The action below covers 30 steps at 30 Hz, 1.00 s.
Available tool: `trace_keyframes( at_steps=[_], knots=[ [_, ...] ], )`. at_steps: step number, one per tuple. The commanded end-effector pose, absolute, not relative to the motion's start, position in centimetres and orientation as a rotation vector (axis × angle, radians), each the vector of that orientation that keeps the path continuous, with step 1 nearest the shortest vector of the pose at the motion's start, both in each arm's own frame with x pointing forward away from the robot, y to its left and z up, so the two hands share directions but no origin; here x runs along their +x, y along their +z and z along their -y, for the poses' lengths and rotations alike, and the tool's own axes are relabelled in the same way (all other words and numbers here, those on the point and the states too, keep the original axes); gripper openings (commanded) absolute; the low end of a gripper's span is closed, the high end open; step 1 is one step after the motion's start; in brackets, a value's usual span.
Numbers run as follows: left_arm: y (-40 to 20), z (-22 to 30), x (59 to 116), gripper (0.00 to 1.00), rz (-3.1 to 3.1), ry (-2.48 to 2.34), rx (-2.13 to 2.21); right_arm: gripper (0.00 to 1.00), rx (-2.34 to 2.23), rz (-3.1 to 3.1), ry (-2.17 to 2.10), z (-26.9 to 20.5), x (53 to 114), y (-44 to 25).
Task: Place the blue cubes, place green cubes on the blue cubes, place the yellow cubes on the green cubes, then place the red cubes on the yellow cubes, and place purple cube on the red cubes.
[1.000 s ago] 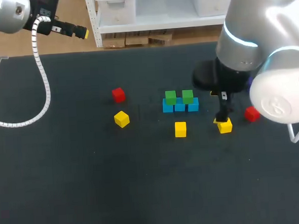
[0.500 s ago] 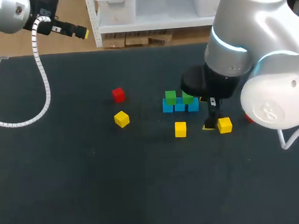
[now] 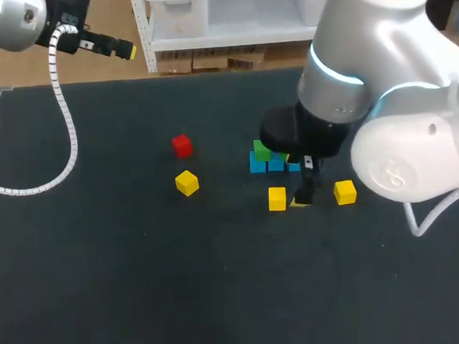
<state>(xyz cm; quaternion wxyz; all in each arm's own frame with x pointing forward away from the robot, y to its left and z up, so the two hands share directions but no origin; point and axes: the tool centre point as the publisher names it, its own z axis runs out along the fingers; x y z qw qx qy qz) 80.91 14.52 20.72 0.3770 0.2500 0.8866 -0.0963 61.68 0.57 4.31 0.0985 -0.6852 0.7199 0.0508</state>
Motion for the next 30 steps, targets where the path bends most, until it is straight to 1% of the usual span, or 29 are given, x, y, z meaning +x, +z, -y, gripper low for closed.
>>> trace_keyframes(
  at_steps=[1,3,6,10,12,15,16,18,20,23,25,26,28,30],
  knots=[
    [20.7,-14.5,81.0,1.0,-2.267,-0.246,0.638,0.96,-2.044,-2.131,0.171,-1.6,62.3,3.6],
    [20.7,-14.5,81.0,1.0,-2.267,-0.246,0.638,0.94,-2.056,-2.128,0.179,-1.8,62.2,3.3],
    [20.7,-14.5,81.0,1.0,-2.267,-0.246,0.638,0.95,-2.07,-2.131,0.187,-2.1,62.0,2.9],
    [20.7,-14.5,81.0,1.0,-2.267,-0.246,0.638,0.94,-2.078,-2.142,0.192,-2.1,61.8,2.6],
    [20.7,-14.5,81.0,1.0,-2.267,-0.246,0.638,0.91,-2.081,-2.145,0.193,-2.1,61.6,2.5],
    [20.7,-14.5,81.0,1.0,-2.267,-0.246,0.638,0.88,-2.095,-2.135,0.207,-2.1,61.3,2.3],
    [20.7,-14.5,81.0,1.0,-2.267,-0.246,0.638,0.91,-2.099,-2.13,0.213,-2.1,61.2,2.2],
    [20.7,-14.5,81.0,1.0,-2.267,-0.246,0.638,0.9,-2.098,-2.135,0.222,-2.2,61.2,2.0],
    [20.7,-14.5,81.0,1.0,-2.267,-0.246,0.638,0.87,-2.105,-2.136,0.217,-2.3,61.1,1.6],
    [20.7,-14.5,81.0,1.0,-2.267,-0.246,0.638,0.87,-2.113,-2.135,0.222,-2.4,61.1,1.4],
    [20.7,-14.5,81.0,1.0,-2.267,-0.246,0.638,0.85,-2.119,-2.133,0.226,-2.5,61.1,1.2],
    [20.7,-14.5,81.0,1.0,-2.267,-0.246,0.638,0.86,-2.12,-2.133,0.226,-2.5,61.2,1.1],
    [20.7,-14.5,81.0,1.0,-2.267,-0.246,0.638,0.85,-2.123,-2.133,0.225,-2.5,61.2,0.9],
    [20.7,-14.5,81.0,1.0,-2.267,-0.246,0.638,0.82,-2.126,-2.133,0.225,-2.5,61.2,0.9]
  ],
)
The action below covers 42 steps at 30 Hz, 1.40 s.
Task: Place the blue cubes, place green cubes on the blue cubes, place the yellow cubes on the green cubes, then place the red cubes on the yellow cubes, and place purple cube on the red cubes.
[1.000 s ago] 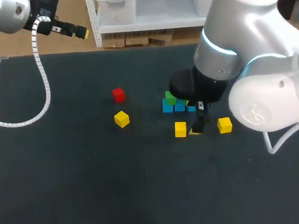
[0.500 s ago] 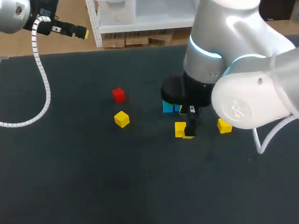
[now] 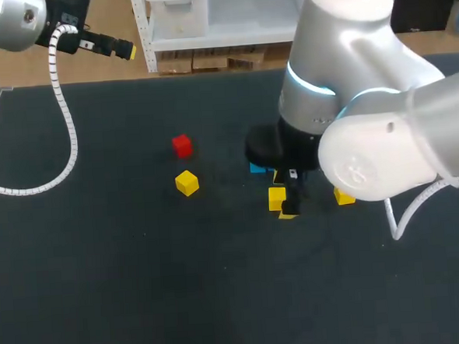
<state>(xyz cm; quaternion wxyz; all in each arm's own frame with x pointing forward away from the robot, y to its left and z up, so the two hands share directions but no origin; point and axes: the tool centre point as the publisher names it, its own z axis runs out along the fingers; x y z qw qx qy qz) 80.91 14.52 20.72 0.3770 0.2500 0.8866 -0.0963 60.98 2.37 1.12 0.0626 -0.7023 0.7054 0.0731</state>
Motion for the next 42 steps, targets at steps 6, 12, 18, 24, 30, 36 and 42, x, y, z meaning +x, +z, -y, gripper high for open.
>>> trace_keyframes(
  at_steps=[6,12,18,24,30,36,42],
  knots=[
    [20.7,-14.5,81.0,1.0,-2.267,-0.246,0.638,0.64,-2.13,-2.132,0.225,-2.6,61.3,0.5],
    [20.7,-14.5,81.0,1.0,-2.267,-0.246,0.638,0.42,-2.133,-2.134,0.216,-2.6,61.3,0.4],
    [20.7,-14.5,81.0,1.0,-2.267,-0.246,0.638,0.21,-2.131,-2.133,0.206,-2.4,61.4,0.4],
    [20.7,-14.5,81.0,1.0,-2.267,-0.246,0.638,0.0,-2.124,-2.126,0.2,-2.0,61.3,1.2],
    [20.7,-14.5,81.0,1.0,-2.267,-0.246,0.638,0.0,-2.101,-2.118,0.209,-1.5,61.4,2.7],
    [20.7,-14.5,81.0,1.0,-2.267,-0.246,0.638,0.02,-2.072,-2.119,0.317,-0.9,61.3,4.4],
    [20.7,-14.5,81.0,1.0,-2.267,-0.246,0.638,0.01,-2.05,-2.114,0.302,-0.1,62.7,6.3]
  ],
)
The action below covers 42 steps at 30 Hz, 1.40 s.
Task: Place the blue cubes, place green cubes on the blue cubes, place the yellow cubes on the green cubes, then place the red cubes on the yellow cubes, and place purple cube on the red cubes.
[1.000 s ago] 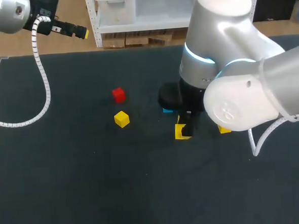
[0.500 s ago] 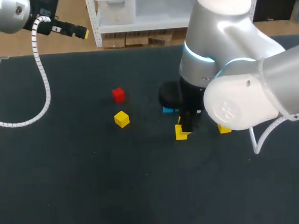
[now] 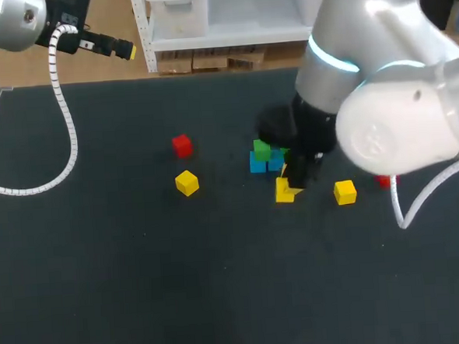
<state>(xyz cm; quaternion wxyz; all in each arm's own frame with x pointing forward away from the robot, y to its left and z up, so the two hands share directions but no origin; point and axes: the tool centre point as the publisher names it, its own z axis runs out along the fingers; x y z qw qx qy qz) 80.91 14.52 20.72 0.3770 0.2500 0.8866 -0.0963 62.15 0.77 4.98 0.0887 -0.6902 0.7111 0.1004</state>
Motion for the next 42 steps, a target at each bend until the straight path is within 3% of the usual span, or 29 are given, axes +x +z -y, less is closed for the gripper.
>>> trace_keyframes(
  at_steps=[1,42],
  knots=[
    [20.7,-14.5,81.0,1.0,-2.267,-0.246,0.638,0.01,-2.053,-2.107,0.275,0.0,63.0,6.6],
    [20.7,-14.5,81.0,1.0,-2.267,-0.246,0.638,0.04,-2.075,-2.066,0.08,-1.6,70.1,7.0]
  ],
)
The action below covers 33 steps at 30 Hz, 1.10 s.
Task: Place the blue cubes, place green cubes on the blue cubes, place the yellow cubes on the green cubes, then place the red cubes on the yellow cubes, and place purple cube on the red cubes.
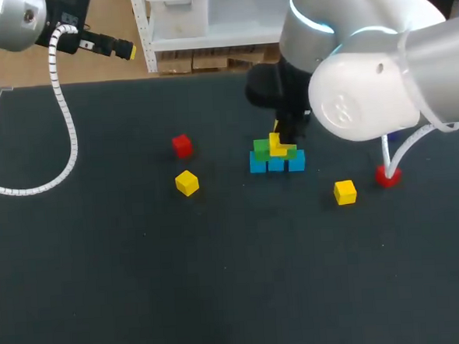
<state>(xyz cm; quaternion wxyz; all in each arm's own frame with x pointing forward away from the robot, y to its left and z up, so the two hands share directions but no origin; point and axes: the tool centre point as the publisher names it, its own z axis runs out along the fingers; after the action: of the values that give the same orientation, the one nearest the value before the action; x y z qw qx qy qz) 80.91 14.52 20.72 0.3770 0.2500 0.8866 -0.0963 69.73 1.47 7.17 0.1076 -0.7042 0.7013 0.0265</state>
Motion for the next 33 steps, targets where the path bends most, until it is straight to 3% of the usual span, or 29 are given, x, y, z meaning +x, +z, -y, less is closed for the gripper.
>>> trace_keyframes(
  at_steps=[1,33],
  knots=[
    [20.7,-14.5,81.0,1.0,-2.267,-0.246,0.638,0.04,-2.075,-2.065,0.08,-1.6,70.2,7.0],
    [20.7,-14.5,81.0,1.0,-2.267,-0.246,0.638,0.11,-2.086,-2.052,0.085,-1.7,72.2,6.5]
  ],
)
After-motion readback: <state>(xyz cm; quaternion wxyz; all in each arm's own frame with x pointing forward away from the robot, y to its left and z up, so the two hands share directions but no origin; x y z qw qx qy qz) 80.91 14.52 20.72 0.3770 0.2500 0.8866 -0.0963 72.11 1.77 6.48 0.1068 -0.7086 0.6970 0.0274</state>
